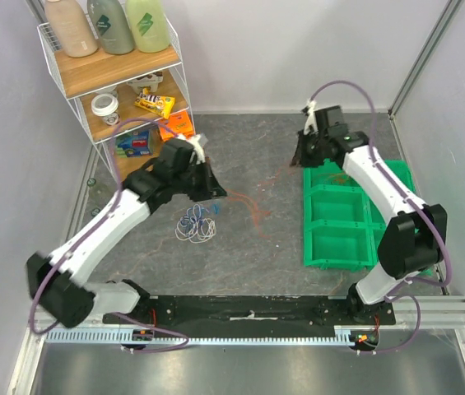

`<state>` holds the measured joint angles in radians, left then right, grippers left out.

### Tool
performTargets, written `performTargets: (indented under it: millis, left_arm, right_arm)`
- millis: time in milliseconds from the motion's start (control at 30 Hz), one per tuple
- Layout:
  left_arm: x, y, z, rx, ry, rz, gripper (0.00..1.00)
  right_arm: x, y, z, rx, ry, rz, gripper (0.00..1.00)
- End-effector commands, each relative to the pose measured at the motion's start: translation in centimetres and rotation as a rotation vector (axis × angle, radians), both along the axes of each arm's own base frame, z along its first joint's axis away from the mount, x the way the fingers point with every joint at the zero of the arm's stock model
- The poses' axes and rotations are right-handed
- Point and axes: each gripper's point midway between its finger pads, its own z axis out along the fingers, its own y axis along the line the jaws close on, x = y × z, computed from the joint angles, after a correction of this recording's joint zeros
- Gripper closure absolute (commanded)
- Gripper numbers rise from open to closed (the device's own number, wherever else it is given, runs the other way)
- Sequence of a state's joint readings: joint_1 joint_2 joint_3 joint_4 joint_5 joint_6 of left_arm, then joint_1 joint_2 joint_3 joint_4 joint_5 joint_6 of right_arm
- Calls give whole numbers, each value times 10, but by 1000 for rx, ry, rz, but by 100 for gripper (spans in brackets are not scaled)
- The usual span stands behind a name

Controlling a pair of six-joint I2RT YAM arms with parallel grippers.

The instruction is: Untangle the cables

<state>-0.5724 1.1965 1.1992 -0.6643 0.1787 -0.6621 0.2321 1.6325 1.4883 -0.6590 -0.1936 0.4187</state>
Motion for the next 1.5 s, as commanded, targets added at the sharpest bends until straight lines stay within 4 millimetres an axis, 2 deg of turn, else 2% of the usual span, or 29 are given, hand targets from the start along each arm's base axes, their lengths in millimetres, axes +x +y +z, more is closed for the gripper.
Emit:
performTargets:
  millis: [0, 133, 200, 267, 367, 467, 567, 700, 767, 867, 1000, 1067, 1133, 1367, 1400, 1467]
  left_arm:
    - [6, -59, -6, -175, 130, -201, 98]
    - [22, -88, -52, -162, 275, -258, 98]
    - [33, -96, -62, -151, 286, -261, 98]
    - [44, -97, -84, -110, 312, -239, 98]
    - [54, -95, -114, -30, 358, -238, 98]
    - [54, -97, -134, 7, 417, -276, 98]
    - [48, -95, -149, 29, 452, -297, 96]
    - [37, -88, -165, 55, 500, -300, 87]
    - [33, -85, -169, 62, 513, -301, 80]
    - [33, -82, -162, 72, 487, -304, 67]
    - [37, -80, -128, 62, 391, -306, 47]
    - [34, -76, -114, 64, 369, -305, 34]
    - [30, -67, -103, 67, 352, -292, 27]
    - [-4, -25, -56, 75, 185, -244, 23]
    - [-7, -18, -51, 76, 158, -235, 23]
    - [-17, -6, -37, 78, 107, -222, 23]
  right_arm:
    - [-62, 54, -18, 19, 63, 247, 100]
    - [-77, 66, -34, 28, 87, 278, 100]
    - [-83, 71, -50, 45, 135, 294, 100]
    - [-89, 80, -62, 59, 168, 335, 100]
    - [-88, 80, -77, 20, 193, 328, 100]
    - [-88, 79, -84, 5, 213, 320, 100]
    - [-92, 78, -100, -22, 250, 342, 100]
    - [-104, 81, -119, -125, 256, 422, 94]
    - [-111, 84, -125, -155, 251, 447, 88]
    - [-114, 88, -127, -188, 221, 469, 72]
    - [-113, 90, -127, -247, 173, 501, 51]
    - [-111, 88, -129, -277, 160, 517, 43]
    - [-109, 88, -128, -290, 139, 538, 36]
    - [-110, 101, -132, -302, 70, 615, 5]
    - [-110, 103, -133, -304, 59, 621, 2]
    - [-109, 107, -135, -309, 40, 632, 2]
